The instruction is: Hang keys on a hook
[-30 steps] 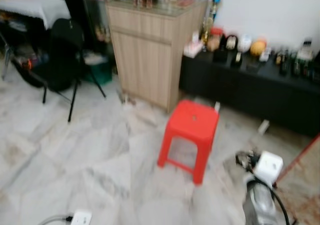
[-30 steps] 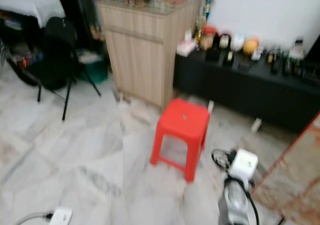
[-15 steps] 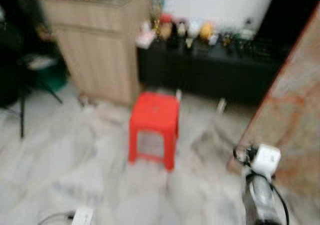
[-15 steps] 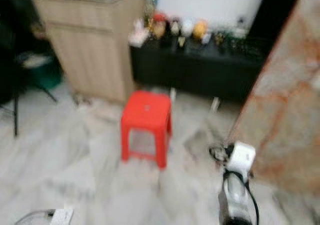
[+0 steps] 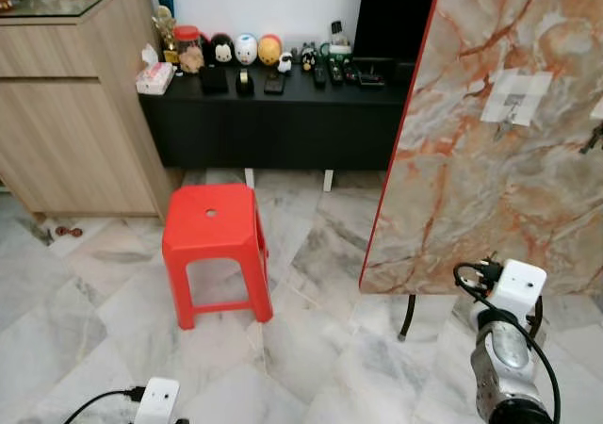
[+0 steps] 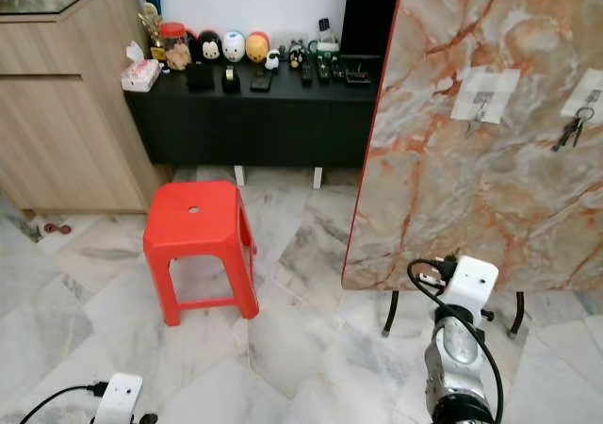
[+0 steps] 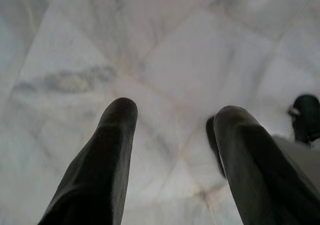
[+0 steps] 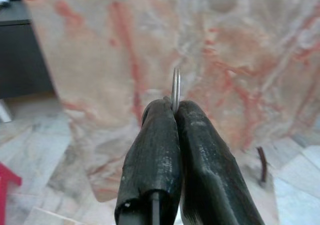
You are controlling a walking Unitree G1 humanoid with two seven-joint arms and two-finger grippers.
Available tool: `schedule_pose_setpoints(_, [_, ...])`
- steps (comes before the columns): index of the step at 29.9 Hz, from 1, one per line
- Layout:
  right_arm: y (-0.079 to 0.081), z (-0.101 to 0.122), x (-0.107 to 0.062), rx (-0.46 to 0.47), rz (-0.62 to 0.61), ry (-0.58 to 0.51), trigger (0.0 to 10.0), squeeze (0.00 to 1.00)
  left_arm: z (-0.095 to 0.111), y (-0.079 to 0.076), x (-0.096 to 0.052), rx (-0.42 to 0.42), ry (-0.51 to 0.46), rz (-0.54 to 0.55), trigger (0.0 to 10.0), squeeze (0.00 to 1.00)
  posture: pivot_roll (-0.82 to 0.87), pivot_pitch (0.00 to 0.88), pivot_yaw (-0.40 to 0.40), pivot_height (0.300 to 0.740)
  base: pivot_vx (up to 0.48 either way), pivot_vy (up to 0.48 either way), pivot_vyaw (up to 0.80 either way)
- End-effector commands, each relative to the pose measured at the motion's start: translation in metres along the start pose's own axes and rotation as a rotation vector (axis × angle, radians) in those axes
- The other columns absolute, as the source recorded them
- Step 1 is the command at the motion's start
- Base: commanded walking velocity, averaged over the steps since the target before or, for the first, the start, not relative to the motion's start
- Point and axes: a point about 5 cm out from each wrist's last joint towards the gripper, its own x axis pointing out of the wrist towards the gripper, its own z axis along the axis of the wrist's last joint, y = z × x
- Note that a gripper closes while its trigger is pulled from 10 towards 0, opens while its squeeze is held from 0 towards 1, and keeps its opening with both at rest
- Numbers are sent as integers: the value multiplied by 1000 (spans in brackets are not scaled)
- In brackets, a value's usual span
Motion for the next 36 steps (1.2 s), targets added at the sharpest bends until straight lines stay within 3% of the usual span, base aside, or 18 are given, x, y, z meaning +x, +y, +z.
schedule_pose_setpoints(1, [-3,11,5,6,-10,-32,10000,0,-9,0,-2,-6,40,10,10000,0,12,0,-50,740,0,0,0])
schedule_pose_setpoints(11, [2,27,13,-23,18,-79,10000,0,-11,-1,-2,-18,42,22,10000,0,0,0,-57,740,0,-160,0])
schedule_pose_setpoints(14, [5,30,14,-69,38,-91,10000,0,-11,-1,-2,-23,40,18,10000,0,2,0,-62,740,0,-289,0])
schedule_pose_setpoints(27, [6,28,12,-53,48,-79,10000,0,-15,0,-3,-15,46,16,10000,0,6,0,-59,740,0,-319,0])
schedule_pose_setpoints(36, [-4,20,7,-67,35,-51,10000,0,-17,-1,-4,-7,50,7,10000,0,14,0,-62,740,0,-357,0])
